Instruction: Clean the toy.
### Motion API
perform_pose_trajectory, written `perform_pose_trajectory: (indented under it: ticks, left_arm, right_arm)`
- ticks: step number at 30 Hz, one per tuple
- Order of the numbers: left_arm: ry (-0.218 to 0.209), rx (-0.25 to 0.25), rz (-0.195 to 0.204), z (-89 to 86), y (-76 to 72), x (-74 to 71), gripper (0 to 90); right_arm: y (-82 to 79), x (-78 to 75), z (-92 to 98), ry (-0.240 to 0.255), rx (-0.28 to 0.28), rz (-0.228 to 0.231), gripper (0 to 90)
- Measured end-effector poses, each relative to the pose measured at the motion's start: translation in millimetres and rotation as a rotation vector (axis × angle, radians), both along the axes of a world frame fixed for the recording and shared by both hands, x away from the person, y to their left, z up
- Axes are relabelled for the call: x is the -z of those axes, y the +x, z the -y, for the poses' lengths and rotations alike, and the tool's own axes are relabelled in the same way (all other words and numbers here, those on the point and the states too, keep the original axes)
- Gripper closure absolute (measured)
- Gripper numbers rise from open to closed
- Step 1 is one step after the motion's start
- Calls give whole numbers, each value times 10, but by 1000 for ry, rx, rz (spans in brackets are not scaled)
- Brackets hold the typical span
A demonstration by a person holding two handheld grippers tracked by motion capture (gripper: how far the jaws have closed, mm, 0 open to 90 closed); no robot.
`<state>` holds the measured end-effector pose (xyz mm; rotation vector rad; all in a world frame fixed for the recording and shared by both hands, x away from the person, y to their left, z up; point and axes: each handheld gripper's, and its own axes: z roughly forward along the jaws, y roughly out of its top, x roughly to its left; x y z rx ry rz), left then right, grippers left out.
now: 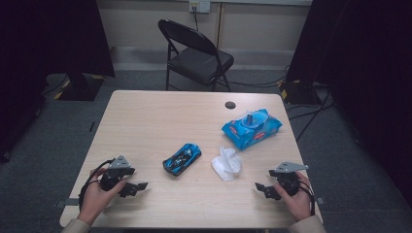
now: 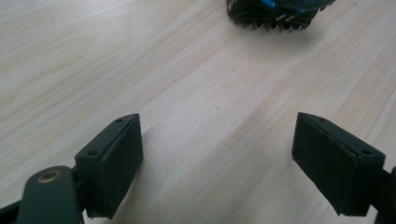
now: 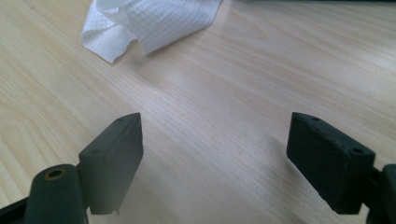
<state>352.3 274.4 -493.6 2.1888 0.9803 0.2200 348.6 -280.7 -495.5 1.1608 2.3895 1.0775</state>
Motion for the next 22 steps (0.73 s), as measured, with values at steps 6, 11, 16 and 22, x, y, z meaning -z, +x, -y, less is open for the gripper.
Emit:
perform_pose_trajectory:
  ticks: [6, 11, 16, 22]
  left_arm:
    - [31, 28, 46, 17, -29, 39, 156]
    - [65, 59, 97, 34, -71, 72, 143]
    - [53, 57, 112, 26, -88, 92, 131]
    - [50, 60, 114, 90, -111, 131, 13]
  right_arm:
    - [-14, 61, 8, -21, 3, 0, 181]
    - [-38, 94, -5, -54, -8, 47, 168]
    - [-43, 108, -9, -43, -3, 52, 160]
    - [-37, 110, -12, -47, -3, 51, 148]
